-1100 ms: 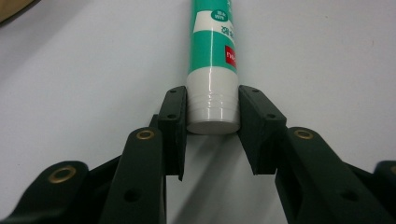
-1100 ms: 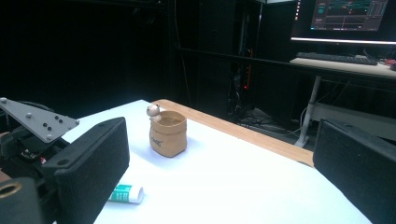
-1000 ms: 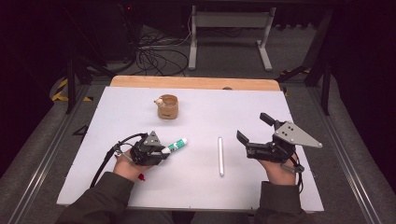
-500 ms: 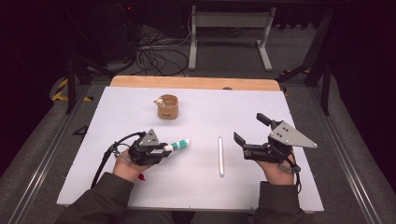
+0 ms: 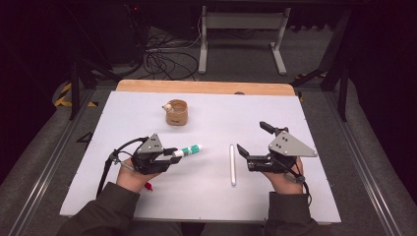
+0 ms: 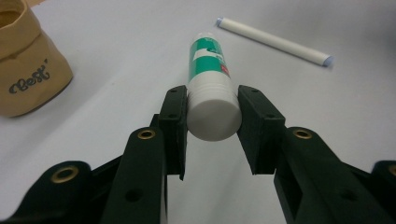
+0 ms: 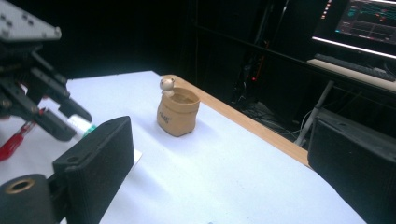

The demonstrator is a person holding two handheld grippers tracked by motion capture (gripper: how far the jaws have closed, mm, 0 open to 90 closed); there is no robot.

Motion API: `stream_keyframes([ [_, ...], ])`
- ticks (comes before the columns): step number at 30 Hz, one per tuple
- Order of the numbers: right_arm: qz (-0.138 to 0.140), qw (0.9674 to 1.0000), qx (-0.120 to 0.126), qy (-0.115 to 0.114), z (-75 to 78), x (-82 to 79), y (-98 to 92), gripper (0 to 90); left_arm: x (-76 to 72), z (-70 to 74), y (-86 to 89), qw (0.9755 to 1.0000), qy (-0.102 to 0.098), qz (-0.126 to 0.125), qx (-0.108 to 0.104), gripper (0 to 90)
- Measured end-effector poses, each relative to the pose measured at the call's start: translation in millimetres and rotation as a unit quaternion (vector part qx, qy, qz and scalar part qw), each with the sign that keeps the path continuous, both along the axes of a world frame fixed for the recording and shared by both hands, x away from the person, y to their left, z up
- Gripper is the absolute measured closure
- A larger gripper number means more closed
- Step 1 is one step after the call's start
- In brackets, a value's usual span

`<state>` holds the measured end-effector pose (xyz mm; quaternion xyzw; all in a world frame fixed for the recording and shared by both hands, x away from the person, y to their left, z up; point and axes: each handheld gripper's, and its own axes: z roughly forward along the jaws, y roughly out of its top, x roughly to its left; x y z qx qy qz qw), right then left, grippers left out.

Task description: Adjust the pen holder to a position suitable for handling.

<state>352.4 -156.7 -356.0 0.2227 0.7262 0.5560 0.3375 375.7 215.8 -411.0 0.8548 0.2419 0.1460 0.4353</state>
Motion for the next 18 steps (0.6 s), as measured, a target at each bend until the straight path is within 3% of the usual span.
stream_keyframes([
  [7,0.009,0.9986,-0.052,-0.005,-5.3,1.3,14.5,13.8,-5.9,8.2,-1.1,0.9997,-0.003,-0.01,-0.02,65.4],
  [8,0.015,0.9973,-0.071,-0.01,-6.5,1.2,19.7,15.5,-6.6,9.3,-1.3,0.9997,-0.005,-0.011,-0.022,65.4],
  [13,0.026,0.993,-0.114,-0.021,-9.6,-1.0,33.4,18.9,-10.6,14.1,-2.0,0.9994,-0.011,-0.016,-0.029,65.5],
  [18,0.04,0.9886,-0.144,-0.023,-14.8,-1.0,47.5,20.2,-12.0,15.5,-1.9,0.9992,-0.013,-0.016,-0.035,65.4],
])
